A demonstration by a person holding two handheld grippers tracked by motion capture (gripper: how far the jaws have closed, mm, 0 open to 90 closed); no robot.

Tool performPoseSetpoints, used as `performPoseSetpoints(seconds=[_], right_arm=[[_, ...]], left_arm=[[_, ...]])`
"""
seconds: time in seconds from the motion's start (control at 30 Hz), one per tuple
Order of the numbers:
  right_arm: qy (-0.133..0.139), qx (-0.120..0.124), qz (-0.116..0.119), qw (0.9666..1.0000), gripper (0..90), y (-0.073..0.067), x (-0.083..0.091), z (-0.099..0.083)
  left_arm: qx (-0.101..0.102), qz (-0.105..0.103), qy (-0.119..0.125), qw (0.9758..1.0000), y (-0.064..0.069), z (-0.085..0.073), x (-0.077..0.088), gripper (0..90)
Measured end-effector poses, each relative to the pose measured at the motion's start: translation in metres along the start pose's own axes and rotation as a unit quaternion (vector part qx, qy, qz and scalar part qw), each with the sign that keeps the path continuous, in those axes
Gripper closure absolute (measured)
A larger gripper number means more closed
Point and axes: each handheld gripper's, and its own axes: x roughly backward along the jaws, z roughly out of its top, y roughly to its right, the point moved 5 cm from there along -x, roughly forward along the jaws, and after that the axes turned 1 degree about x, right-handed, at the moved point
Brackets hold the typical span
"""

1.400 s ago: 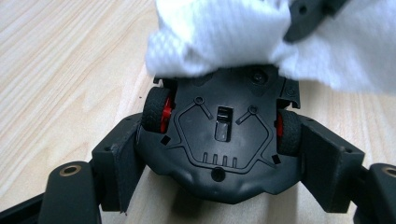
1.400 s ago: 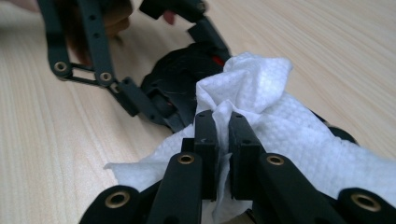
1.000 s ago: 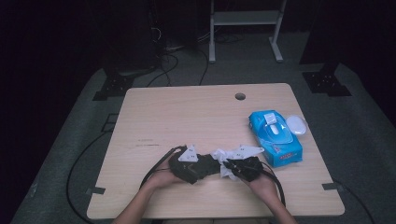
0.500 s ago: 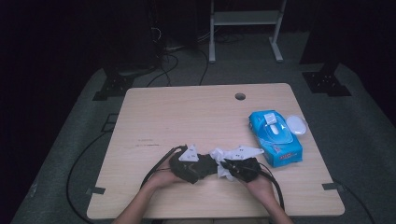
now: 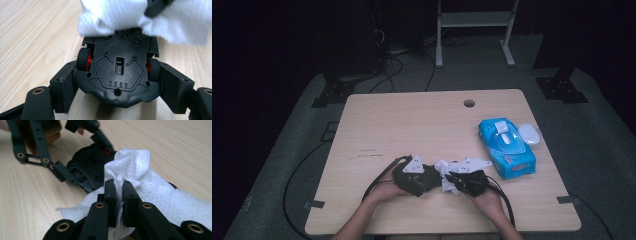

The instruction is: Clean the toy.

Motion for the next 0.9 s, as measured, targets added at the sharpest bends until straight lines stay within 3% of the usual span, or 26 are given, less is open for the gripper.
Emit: performPoseSetpoints(seconds=[0.1,0.3,0.43,0.53,0.67,0.8,0.9], right_arm=[[-0.003,0.010,-0.002,0.9999,83.5,-0.001,-0.001,0.002],[0.002,-0.017,-0.029,0.9994,83.5,0.018,0.009,-0.005],[0.005,-0.011,-0.013,0.9998,83.5,0.008,0.006,-0.002],[-0.001,0.012,-0.012,0.9999,83.4,0.003,0.003,0.000],[0.001,-0.021,-0.026,0.9994,83.5,0.016,0.010,-0.005],[0.007,-0.020,-0.016,0.9997,83.4,0.011,0.009,-0.003],[0.006,0.001,-0.003,1.0000,83.3,0.002,0.002,0.000]], left_arm=[[-0.001,0.000,0.001,1.0000,0.000,0.000,0.001,24.0],[0.003,-0.001,0.006,1.0000,0.001,0.001,0.001,24.0],[0.002,-0.001,0.005,1.0000,0.001,0.001,0.001,24.1],[-0.002,-0.001,0.003,1.0000,0.001,0.000,0.001,24.1],[-0.002,-0.002,0.006,1.0000,0.002,0.001,0.001,24.1],[-0.008,-0.006,0.006,0.9999,0.004,0.002,0.000,24.1],[-0.007,-0.005,0.003,1.0000,0.005,0.001,0.001,24.1]])
